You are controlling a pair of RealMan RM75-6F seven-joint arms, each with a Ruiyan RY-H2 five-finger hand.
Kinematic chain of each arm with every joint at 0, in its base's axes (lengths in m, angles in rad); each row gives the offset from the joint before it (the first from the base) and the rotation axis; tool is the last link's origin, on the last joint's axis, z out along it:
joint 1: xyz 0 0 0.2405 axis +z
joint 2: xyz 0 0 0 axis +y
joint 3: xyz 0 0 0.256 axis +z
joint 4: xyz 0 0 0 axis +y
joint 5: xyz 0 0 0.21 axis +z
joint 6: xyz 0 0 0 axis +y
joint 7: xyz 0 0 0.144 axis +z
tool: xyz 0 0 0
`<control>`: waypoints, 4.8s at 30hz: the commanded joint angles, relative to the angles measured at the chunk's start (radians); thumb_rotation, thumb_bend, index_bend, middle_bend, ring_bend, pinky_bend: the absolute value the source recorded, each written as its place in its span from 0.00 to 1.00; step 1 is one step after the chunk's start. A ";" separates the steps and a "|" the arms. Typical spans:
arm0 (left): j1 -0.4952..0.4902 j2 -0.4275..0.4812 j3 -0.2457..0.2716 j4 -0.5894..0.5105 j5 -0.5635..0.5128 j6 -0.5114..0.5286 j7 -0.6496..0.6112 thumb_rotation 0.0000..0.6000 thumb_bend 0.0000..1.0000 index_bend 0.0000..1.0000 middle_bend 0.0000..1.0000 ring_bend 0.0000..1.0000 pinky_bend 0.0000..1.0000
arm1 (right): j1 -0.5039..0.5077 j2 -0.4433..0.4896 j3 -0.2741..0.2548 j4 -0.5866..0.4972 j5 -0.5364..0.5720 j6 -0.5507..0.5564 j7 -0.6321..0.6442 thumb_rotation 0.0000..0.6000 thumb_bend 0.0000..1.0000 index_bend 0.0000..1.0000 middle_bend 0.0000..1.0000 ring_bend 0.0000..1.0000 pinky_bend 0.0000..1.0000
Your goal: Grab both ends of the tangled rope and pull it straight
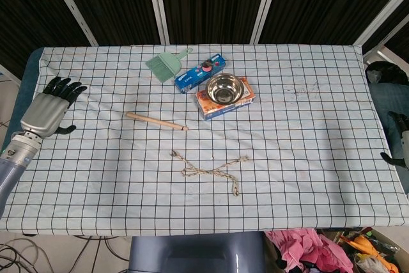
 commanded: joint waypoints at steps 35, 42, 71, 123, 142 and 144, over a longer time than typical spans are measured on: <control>0.116 0.095 0.043 -0.142 0.162 0.210 -0.167 1.00 0.15 0.08 0.09 0.00 0.03 | 0.371 -0.103 0.043 -0.343 0.071 -0.396 -0.344 1.00 0.13 0.28 0.75 0.95 0.86; 0.106 0.076 0.049 -0.134 0.185 0.198 -0.162 1.00 0.15 0.09 0.09 0.00 0.03 | 0.451 -0.250 0.042 -0.304 0.222 -0.416 -0.482 1.00 0.20 0.32 0.80 1.00 0.89; 0.092 0.022 0.047 -0.083 0.167 0.166 -0.142 1.00 0.15 0.09 0.09 0.00 0.03 | 0.578 -0.507 -0.014 -0.247 0.567 -0.308 -0.644 1.00 0.23 0.46 0.83 1.00 0.90; 0.078 0.007 0.052 -0.064 0.158 0.136 -0.128 1.00 0.15 0.09 0.09 0.00 0.03 | 0.597 -0.543 -0.051 -0.147 0.556 -0.344 -0.594 1.00 0.30 0.55 0.83 1.00 0.90; 0.076 0.007 0.053 -0.065 0.158 0.135 -0.120 1.00 0.15 0.09 0.09 0.00 0.03 | 0.605 -0.552 -0.053 -0.133 0.562 -0.353 -0.596 1.00 0.33 0.56 0.83 1.00 0.90; 0.076 0.008 0.052 -0.066 0.158 0.136 -0.119 1.00 0.15 0.09 0.09 0.00 0.03 | 0.604 -0.552 -0.051 -0.134 0.563 -0.355 -0.592 1.00 0.33 0.56 0.83 1.00 0.90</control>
